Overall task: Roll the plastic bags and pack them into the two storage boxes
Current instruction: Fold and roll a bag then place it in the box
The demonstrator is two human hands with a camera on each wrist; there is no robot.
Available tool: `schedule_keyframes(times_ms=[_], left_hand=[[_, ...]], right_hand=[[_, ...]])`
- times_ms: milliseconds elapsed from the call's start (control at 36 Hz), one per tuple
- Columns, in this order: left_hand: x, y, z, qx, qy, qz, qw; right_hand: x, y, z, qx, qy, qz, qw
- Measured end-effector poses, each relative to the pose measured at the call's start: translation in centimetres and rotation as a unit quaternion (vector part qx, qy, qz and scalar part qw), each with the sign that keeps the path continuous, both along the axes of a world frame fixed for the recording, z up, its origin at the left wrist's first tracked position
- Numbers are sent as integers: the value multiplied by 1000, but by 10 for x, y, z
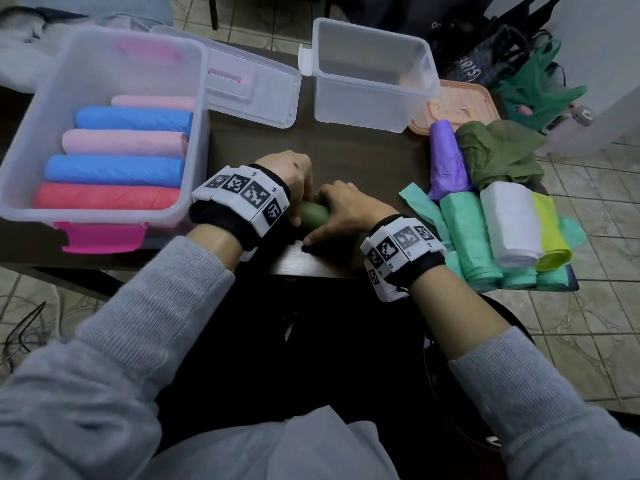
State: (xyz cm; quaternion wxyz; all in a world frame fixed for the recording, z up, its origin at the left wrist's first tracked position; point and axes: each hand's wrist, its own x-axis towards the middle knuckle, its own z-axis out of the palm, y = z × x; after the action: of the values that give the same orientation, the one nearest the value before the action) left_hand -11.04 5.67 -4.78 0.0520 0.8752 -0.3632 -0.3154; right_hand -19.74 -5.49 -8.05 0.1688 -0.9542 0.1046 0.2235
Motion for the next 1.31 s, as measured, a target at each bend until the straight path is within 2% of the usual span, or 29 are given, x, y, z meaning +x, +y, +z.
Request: schedule_keyframes(times_ms=[222, 389, 528, 639, 778, 889, 972, 1028, 1111, 1194, 1305], left_hand=[[-2, 1, -1, -26, -5, 9, 1000], [-2, 7, -8, -63, 4, 36, 997], [-6, 17, -8, -145, -27, 82, 986], [-10, 34, 22, -280, -72, 139, 947], [-6, 84, 62, -393, -160, 246, 871], [5, 143, 67, -369, -256, 352, 821], [14, 188, 52, -319, -280, 450, 786], [15, 211, 40, -282, -261, 507, 772], [15, 232, 29, -205, -166, 561, 785], [15, 239, 22, -234, -63, 563, 790], [16, 237, 19, -290, -29, 564, 773]], right_hand=[[-6, 3, -3, 31, -60, 14, 998], [-13, 8, -12, 0, -75, 32, 997], [-13, 7, -8, 35, -71, 9, 997], [-7, 8, -2, 81, -88, -22, 993], [7, 14, 12, 175, -102, -74, 977], [22, 25, 29, 249, -125, -94, 956], [36, 37, 44, 288, -138, -94, 943], [46, 45, 54, 299, -140, -83, 940], [62, 58, 68, 304, -145, -66, 939], [80, 72, 79, 303, -167, -55, 937], [104, 90, 93, 255, -216, -31, 942]])
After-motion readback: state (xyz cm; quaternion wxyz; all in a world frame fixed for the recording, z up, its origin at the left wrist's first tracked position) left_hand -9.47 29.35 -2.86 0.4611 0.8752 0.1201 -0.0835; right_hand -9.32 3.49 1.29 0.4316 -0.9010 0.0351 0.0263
